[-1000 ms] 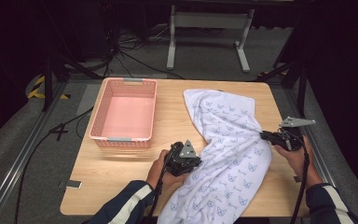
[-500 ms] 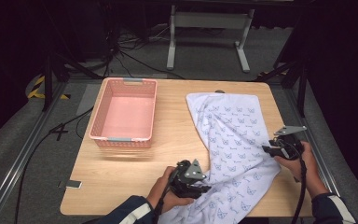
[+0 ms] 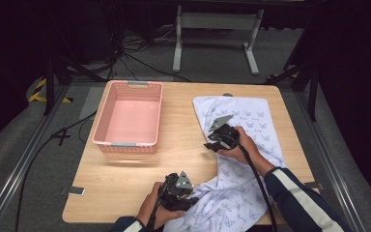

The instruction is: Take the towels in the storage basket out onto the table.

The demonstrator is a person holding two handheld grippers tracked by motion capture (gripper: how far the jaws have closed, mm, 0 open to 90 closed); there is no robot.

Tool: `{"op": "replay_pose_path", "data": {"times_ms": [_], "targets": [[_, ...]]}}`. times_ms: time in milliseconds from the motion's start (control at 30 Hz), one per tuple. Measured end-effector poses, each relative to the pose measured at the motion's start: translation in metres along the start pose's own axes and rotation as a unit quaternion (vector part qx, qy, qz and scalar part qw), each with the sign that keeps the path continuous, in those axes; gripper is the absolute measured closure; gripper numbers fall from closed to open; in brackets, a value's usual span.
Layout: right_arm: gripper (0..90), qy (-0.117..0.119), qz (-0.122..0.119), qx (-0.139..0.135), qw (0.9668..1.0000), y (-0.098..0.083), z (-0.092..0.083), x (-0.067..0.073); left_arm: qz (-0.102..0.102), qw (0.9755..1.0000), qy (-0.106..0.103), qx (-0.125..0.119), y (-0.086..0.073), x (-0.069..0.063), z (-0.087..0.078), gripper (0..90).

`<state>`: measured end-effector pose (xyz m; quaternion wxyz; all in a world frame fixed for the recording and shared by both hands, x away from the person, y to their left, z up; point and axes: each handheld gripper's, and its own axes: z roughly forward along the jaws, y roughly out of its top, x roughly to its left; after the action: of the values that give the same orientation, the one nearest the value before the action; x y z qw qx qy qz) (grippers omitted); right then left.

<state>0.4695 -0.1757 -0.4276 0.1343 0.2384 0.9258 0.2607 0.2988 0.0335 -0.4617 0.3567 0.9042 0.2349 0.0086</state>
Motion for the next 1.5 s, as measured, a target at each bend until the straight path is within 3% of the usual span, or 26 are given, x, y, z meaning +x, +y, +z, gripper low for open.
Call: {"op": "replay_pose_path", "data": {"times_ms": [33, 133, 233, 300, 367, 433, 467, 533, 567, 633, 733, 833, 967, 1067, 1133, 1167, 1267, 1367, 1433, 1500], "targets": [[60.1, -0.009, 0.007, 0.013, 0.9999, 0.003, 0.007, -0.002, -0.006, 1.0, -0.003, -0.002, -0.001, -0.002, -0.001, 71.6], [65.5, -0.022, 0.033, 0.03, 0.9988, 0.007, 0.021, -0.011, 0.016, 0.9998, 0.006, 0.003, -0.004, -0.007, -0.007, 82.4], [72.4, -0.035, 0.042, 0.036, 0.9978, 0.011, 0.023, -0.016, 0.024, 0.9997, 0.01, 0.005, -0.005, -0.009, -0.01, 83.6], [84.8, -0.046, 0.046, 0.033, 0.9973, 0.012, 0.025, -0.02, 0.023, 0.9997, 0.001, 0.005, -0.007, -0.011, -0.013, 83.4], [88.3, -0.036, 0.049, 0.028, 0.9978, 0.013, 0.022, -0.023, 0.027, 0.9996, 0.011, 0.004, -0.007, -0.014, -0.015, 81.9], [88.4, -0.022, 0.055, -0.008, 0.9982, 0.014, 0.01, -0.025, 0.026, 0.9996, 0.013, 0.004, -0.007, -0.017, -0.017, 79.4], [88.6, -0.013, 0.059, -0.042, 0.9973, 0.014, -0.007, -0.027, 0.032, 0.9993, 0.02, 0.006, -0.006, -0.018, -0.017, 79.0], [88.8, -0.008, 0.061, -0.084, 0.9946, 0.01, -0.034, -0.029, 0.028, 0.9994, 0.019, 0.008, -0.006, -0.021, -0.016, 78.5], [88.8, -0.008, 0.061, -0.084, 0.9946, 0.01, -0.034, -0.029, 0.028, 0.9994, 0.019, 0.008, -0.006, -0.021, -0.016, 78.8], [88.9, -0.009, 0.068, -0.116, 0.9909, 0.001, -0.062, -0.035, 0.047, 0.9985, 0.026, 0.011, -0.003, -0.022, -0.016, 79.3], [89.0, -0.021, 0.088, -0.153, 0.9841, -0.025, -0.102, -0.046, 0.059, 0.9978, 0.025, 0.02, 0.001, -0.026, -0.016, 79.0], [88.9, -0.028, 0.128, -0.176, 0.9756, -0.066, -0.133, -0.058, 0.076, 0.9964, 0.031, 0.024, 0.005, -0.033, -0.013, 78.5], [88.9, -0.065, 0.179, -0.145, 0.9709, -0.13, -0.146, -0.07, 0.111, 0.993, -0.008, 0.038, 0.011, -0.045, -0.009, 76.3], [88.8, -0.069, 0.224, -0.118, 0.9649, -0.169, -0.141, -0.077, 0.113, 0.9919, -0.048, 0.034, 0.015, -0.054, -0.006, 74.7], [87.4, -0.067, 0.241, -0.084, 0.9646, -0.19, -0.133, -0.08, 0.118, 0.9901, -0.065, 0.037, 0.018, -0.057, -0.004, 68.5], [86.3, -0.069, 0.246, -0.071, 0.9642, -0.197, -0.13, -0.081, 0.116, 0.9907, -0.064, 0.03, 0.019, -0.058, -0.004, 64.3], [80.8, -0.08, 0.254, -0.061, 0.9618, -0.206, -0.128, -0.081, 0.098, 0.993, -0.066, 0.006, 0.024, -0.05, -0.007, 51.0], [80.6, -0.089, 0.248, -0.062, 0.9628, -0.203, -0.128, -0.078, 0.066, 0.9964, -0.046, -0.027, 0.034, -0.034, -0.007, 41.9], [80.6, -0.094, 0.242, -0.056, 0.9639, -0.202, -0.125, -0.078, 0.048, 0.9974, -0.044, -0.031, 0.041, -0.025, -0.003, 41.8], [80.6, -0.096, 0.238, -0.056, 0.9648, -0.202, -0.121, -0.078, 0.049, 0.9976, -0.037, -0.031, 0.051, -0.014, 0.007, 41.8]]}}
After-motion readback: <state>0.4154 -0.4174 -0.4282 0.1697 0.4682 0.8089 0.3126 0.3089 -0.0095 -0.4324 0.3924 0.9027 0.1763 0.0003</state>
